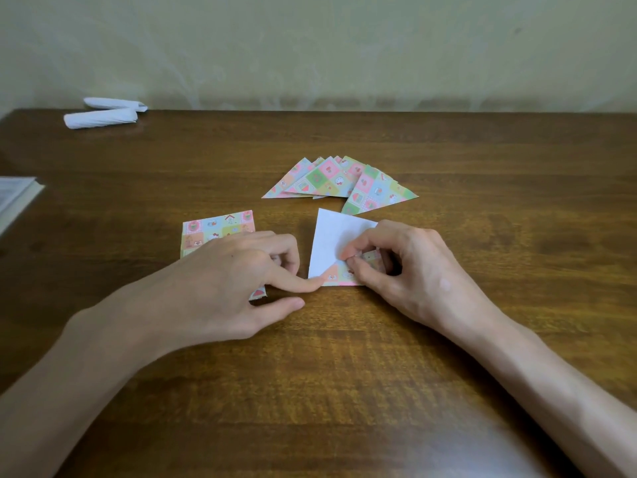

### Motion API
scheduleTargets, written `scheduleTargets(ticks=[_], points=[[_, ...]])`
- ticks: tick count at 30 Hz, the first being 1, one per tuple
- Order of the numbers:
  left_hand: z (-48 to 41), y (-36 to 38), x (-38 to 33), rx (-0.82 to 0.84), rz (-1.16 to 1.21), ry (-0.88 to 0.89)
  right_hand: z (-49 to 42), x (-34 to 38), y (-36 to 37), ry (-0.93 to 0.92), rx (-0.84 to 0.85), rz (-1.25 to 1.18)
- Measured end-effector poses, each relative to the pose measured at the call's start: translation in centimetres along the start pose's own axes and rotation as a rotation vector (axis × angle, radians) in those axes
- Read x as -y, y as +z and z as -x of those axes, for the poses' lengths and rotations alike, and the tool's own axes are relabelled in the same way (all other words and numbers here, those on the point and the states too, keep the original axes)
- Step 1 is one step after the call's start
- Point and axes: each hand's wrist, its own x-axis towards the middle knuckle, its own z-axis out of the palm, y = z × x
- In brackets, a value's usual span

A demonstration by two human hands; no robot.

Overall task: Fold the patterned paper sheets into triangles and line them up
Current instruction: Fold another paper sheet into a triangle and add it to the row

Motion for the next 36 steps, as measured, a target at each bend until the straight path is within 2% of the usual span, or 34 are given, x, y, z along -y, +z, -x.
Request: scheduleTargets(ticks=[5,11,13,21,33,36], points=[[-0.2,-0.2,0.4,-0.007,0.042,0.011,0.0,-0.1,0.1,-0.007,-0.008,0.017],[-0.2,-1.3,0.9,-0.201,0.063,-0.029,0.0,-0.2,0.1,-0.005,-0.003,0.016],[-0.2,-1.3,0.7,-0.215,0.074,-0.034,-0.1,-0.2,0.1,-0.005,-0.001,0.017],[-0.1,-0.3,-0.3,-0.028,-0.003,0.018,0.0,-0.3,0.2,-0.013,-0.007,0.012],[-0.1,-1.0,-1.5,0.033,-0.127,0.035,0.8,0.1,-0.1,-0.023,-0.023,-0.025],[-0.4,-0.8,-1.8,0.045,-0.150,0.028,1.3,0.0,-0.2,-0.080,-0.014,0.008]])
